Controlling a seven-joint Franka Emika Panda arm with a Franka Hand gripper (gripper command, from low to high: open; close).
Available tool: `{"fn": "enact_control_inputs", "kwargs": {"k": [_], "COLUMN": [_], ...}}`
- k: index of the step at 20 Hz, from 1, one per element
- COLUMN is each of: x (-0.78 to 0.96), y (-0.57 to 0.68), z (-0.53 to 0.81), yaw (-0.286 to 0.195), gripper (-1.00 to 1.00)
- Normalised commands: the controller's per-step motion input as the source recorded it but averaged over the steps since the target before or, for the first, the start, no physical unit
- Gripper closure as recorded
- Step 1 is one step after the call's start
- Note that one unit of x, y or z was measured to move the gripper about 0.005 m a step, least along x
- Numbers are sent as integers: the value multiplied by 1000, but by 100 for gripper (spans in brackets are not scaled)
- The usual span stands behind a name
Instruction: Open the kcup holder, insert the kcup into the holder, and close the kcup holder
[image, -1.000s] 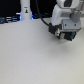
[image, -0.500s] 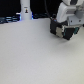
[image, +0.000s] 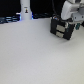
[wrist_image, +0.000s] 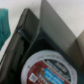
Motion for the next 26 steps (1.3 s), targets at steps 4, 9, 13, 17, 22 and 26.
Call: {"fn": "enact_control_inputs", "kwargs": {"k": [4, 9, 13, 17, 22, 26], "x": [-559, -539, -544, -469, 75, 150], "y": [603, 591, 602, 520, 230, 122], "z": [-1, 12, 7, 120, 619, 684], "yaw": [44, 37, 40, 40, 17, 7], "gripper": [-100, -100, -100, -100, -100, -100]}}
